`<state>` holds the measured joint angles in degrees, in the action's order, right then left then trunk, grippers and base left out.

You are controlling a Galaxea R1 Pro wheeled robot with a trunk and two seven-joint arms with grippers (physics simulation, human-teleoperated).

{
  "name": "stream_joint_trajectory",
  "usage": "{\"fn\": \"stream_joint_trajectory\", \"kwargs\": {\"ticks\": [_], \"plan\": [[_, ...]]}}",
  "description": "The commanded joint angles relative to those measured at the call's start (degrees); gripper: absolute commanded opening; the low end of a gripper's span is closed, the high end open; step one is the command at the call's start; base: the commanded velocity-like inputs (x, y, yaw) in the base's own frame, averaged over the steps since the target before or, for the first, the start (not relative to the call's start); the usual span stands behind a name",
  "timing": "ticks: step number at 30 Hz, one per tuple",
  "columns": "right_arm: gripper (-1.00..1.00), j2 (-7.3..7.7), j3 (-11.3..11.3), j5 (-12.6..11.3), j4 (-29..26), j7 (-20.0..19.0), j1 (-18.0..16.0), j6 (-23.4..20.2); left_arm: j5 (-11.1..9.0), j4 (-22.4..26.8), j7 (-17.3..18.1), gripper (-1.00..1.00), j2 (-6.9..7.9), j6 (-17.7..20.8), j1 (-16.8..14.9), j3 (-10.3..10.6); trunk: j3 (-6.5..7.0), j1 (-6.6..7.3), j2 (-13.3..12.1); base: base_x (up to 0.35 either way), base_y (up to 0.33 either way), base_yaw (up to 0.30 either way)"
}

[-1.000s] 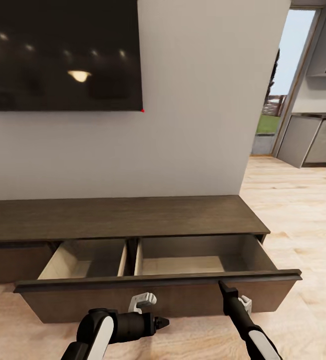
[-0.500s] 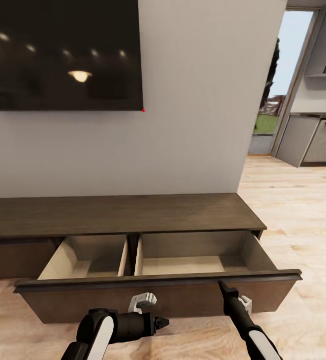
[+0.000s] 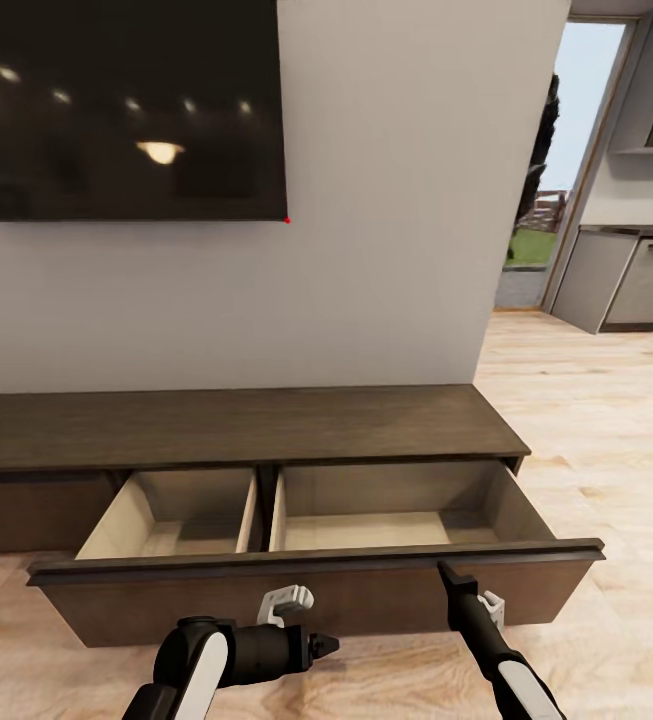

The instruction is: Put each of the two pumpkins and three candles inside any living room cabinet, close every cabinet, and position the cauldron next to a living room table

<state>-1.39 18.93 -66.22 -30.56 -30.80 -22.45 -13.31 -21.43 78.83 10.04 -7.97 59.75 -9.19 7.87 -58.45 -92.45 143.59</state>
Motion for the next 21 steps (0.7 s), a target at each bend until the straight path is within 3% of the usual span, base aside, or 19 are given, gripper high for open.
{"fn": "stream_joint_trajectory", "kwargs": {"ticks": [1, 2, 3, 14, 21], "plan": [[-1.00, -0.10, -0.9, -0.6, -0.1, -0.6, -0.1, -0.9, 0.6, 0.0, 0.6, 1.00, -0.02, 0.2, 0.0, -0.1, -0.04, 0.03, 0.0, -0.022, 0.000, 0.000], [-1.00, -0.09, -0.9, -0.6, -0.1, -0.6, -0.1, -0.9, 0.6, 0.0, 0.6, 1.00, -0.02, 0.2, 0.0, -0.1, -0.04, 0.03, 0.0, -0.011, 0.000, 0.000], [1.00, -0.10, -0.9, -0.6, -0.1, -0.6, -0.1, -0.9, 0.6, 0.0, 0.6, 1.00, -0.02, 0.2, 0.0, -0.1, -0.04, 0.03, 0.0, -0.007, 0.000, 0.000], [1.00, -0.04, -0.9, -0.6, -0.1, -0.6, -0.1, -0.9, 0.6, 0.0, 0.6, 1.00, -0.02, 0.2, 0.0, -0.1, -0.04, 0.03, 0.0, -0.075, 0.000, 0.000], [1.00, -0.02, -0.9, -0.6, -0.1, -0.6, -0.1, -0.9, 0.6, 0.0, 0.6, 1.00, -0.02, 0.2, 0.0, -0.1, -0.04, 0.03, 0.0, -0.263, 0.000, 0.000]]}}
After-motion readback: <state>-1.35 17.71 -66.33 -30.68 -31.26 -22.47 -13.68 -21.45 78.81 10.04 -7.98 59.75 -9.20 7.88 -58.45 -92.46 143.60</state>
